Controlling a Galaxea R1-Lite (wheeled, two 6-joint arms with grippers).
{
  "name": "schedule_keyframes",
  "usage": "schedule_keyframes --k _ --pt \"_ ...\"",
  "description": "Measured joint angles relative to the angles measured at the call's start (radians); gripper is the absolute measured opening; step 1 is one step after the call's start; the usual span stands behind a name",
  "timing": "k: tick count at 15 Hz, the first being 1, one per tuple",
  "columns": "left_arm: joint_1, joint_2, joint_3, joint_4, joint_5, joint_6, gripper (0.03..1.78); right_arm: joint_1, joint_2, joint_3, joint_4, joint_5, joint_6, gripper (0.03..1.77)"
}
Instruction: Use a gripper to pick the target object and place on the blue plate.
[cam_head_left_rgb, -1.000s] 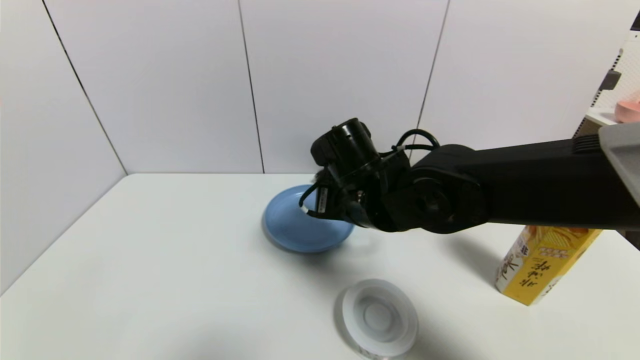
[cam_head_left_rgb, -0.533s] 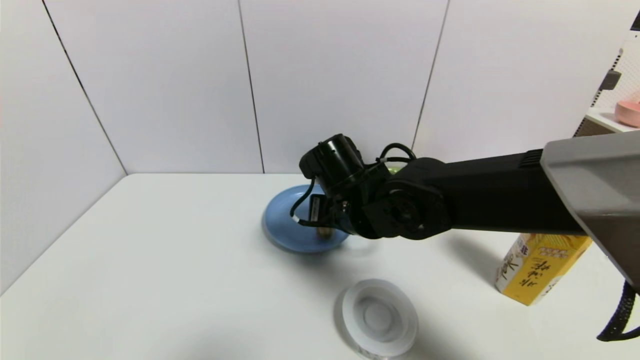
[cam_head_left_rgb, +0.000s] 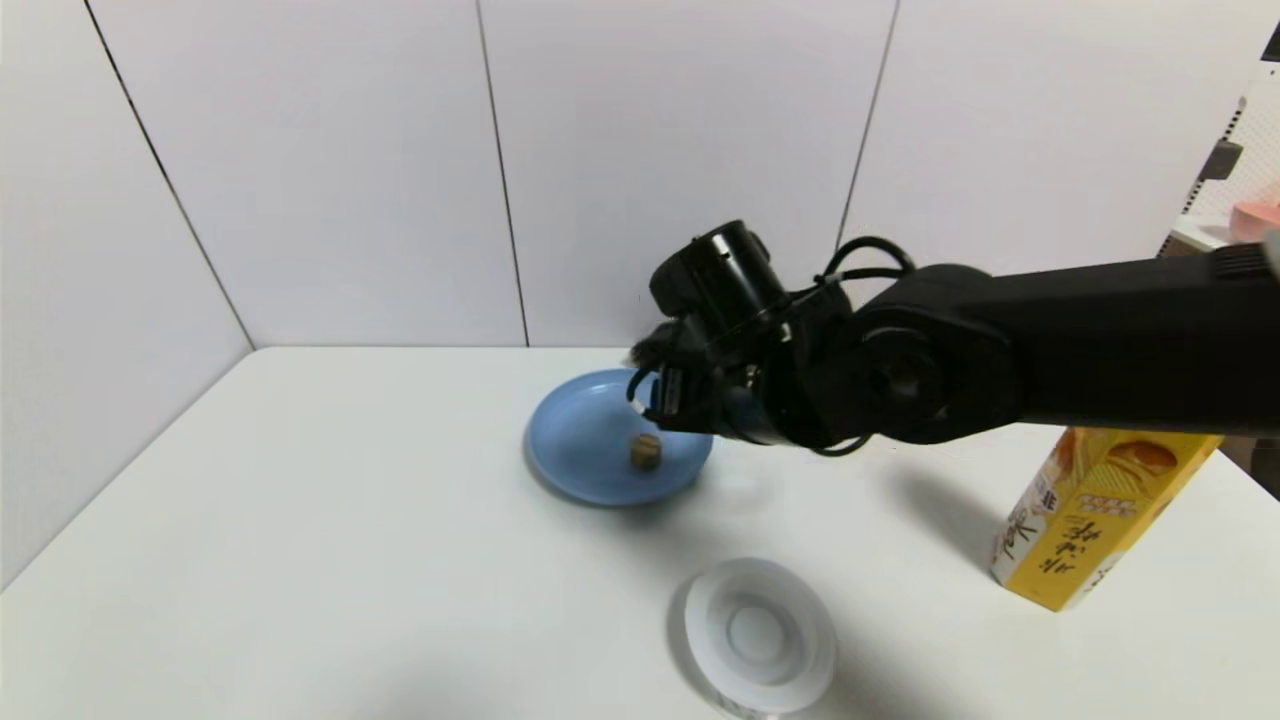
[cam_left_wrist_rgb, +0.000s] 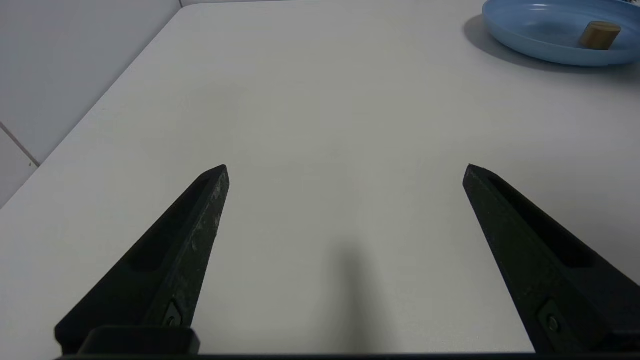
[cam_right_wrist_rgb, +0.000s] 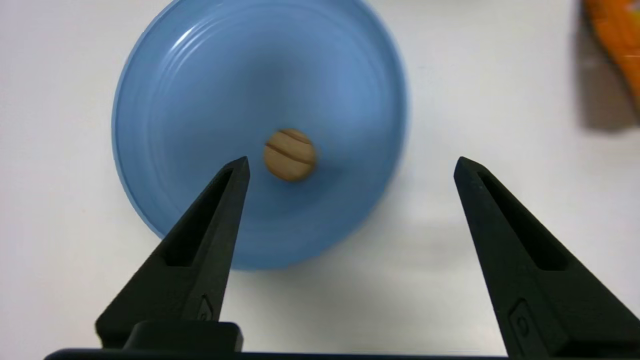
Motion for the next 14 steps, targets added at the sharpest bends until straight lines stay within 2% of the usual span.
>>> schedule_keyframes --k 3,6,8,12,14 --pt "0.000 0.000 0.000 0.000 0.000 0.000 1.69 -0.013 -0.158 0.091 0.107 0.011 -0.002 1.52" --pt "0.000 0.000 0.000 0.000 0.000 0.000 1.69 -0.010 -0.355 0.244 0.150 0.062 -0.027 1.58" --pt "0.000 0.000 0.000 0.000 0.000 0.000 1.69 -0.005 -0.501 0.364 0.154 0.123 -0.069 1.61" --pt "0.000 0.000 0.000 0.000 0.000 0.000 1.69 -0.001 -0.811 0.628 0.156 0.290 -0.156 1.65" --pt "0.000 0.000 0.000 0.000 0.000 0.000 1.69 -0.001 -0.944 0.747 0.159 0.336 -0.185 1.66"
